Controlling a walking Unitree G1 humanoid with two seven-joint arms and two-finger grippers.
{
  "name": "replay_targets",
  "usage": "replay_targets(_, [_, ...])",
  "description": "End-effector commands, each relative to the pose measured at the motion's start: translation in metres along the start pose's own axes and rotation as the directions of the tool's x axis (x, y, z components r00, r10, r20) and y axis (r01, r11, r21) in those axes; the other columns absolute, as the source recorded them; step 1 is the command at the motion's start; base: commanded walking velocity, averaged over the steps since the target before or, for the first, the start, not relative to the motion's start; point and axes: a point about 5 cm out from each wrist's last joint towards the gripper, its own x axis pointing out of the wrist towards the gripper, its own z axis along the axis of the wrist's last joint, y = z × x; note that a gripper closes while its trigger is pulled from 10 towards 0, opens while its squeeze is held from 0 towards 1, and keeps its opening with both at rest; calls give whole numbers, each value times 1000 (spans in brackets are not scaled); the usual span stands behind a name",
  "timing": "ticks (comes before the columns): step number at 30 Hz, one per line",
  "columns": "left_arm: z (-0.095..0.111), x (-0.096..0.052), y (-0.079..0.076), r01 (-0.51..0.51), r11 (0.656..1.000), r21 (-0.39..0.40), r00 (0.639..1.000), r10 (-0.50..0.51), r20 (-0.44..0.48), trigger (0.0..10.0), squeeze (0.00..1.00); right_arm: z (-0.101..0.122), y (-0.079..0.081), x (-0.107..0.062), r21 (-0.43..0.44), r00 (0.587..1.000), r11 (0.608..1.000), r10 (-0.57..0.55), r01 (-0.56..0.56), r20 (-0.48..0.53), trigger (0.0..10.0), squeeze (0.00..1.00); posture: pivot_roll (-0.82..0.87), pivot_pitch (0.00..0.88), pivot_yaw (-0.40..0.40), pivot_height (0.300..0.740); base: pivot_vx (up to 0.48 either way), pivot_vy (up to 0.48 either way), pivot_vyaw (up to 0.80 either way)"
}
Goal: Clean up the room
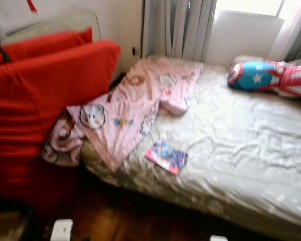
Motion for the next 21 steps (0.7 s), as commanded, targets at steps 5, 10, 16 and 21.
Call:
replay_targets(5, [7, 3, -5, 12, 1000, -7, 1000, -12, 20, 10000, 0, 6, -5, 0, -10, 1000, 1000, -8, 8, 19, 10000, 0, -82, 0, -26, 738, 0, -394, 0])
replay_targets(10, [10, 3, -5, 14, 1000, -7, 1000, -13, 27, 10000, 0, 8, -5, 1, 2, 999, 1000, -19, 19, 27, 10000, 0, -80, 0, -31, 738, 0, -398, 0])
replay_targets(16, [12, 4, -5, 13, 1000, -9, 999, -12, 33, 10000, 0, 10, -5, 1, -1, 999, 1000, -21, 22, 32, 10000, 0, -88, 0, -29, 738, 0, -397, 0])
replay_targets(21, [13, 4, -5, 13, 1000, -8, 999, -13, 35, 10000, 0, 11, -5, 1, 9, 999, 1000, -26, 25, 39, 10000, 0, -91, 0, -26, 738, 0, -397, 0])
